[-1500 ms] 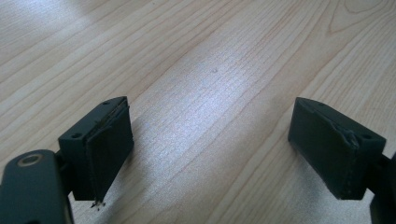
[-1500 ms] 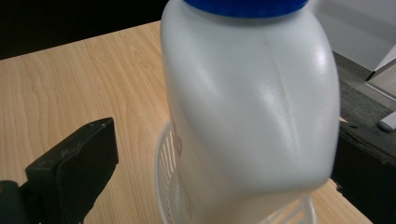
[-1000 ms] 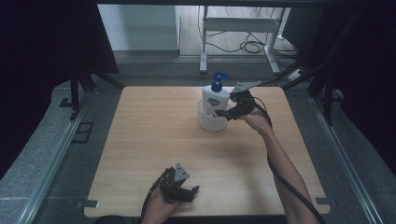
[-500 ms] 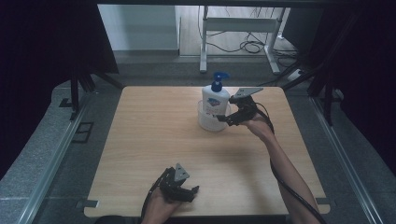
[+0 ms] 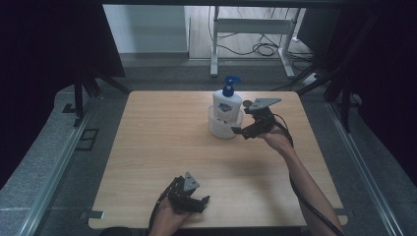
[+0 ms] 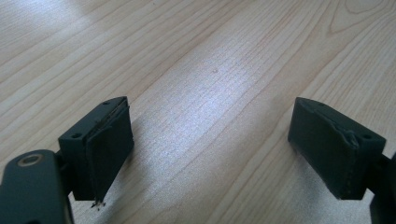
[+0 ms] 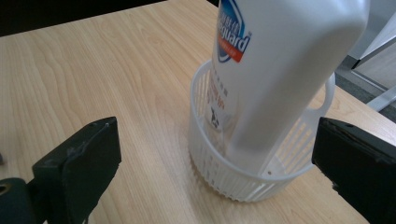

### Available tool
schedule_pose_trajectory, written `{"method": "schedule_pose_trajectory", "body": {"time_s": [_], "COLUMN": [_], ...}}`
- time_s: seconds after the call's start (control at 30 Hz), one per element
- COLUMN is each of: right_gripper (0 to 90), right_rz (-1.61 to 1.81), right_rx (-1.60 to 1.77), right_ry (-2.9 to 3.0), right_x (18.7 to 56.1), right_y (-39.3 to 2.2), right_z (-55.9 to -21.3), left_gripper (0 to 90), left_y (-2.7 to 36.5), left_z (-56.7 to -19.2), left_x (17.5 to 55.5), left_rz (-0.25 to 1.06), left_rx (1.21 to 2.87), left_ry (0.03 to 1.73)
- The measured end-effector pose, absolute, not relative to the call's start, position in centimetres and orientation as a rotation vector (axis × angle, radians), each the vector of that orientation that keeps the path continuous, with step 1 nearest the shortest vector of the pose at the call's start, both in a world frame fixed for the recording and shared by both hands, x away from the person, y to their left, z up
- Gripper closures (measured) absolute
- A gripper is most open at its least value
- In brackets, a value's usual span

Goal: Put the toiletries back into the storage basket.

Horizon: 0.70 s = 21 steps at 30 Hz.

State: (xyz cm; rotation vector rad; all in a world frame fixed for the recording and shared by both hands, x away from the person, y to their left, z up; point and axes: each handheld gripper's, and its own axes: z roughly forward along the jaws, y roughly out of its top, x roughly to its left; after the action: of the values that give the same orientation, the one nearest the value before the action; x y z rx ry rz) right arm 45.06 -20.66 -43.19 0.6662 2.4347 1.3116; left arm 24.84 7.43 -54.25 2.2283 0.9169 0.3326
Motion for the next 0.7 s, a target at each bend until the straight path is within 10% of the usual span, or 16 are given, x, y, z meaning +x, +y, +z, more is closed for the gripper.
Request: {"method": "schedule_pose_trajectory", "body": {"time_s": [0.7], "right_gripper": [0.6], "right_rz": [1.307], "right_rx": [0.658], "right_ry": [2.455], "right_x": [42.3], "right_y": [-22.4], "right_z": [-43.9], "left_gripper": [13.4], "left_y": [7.4], "left_z": [-54.3], "left_x": [24.9], "left_rz": [0.334], "left_rx": [2.228], "left_ry": [0.914]}}
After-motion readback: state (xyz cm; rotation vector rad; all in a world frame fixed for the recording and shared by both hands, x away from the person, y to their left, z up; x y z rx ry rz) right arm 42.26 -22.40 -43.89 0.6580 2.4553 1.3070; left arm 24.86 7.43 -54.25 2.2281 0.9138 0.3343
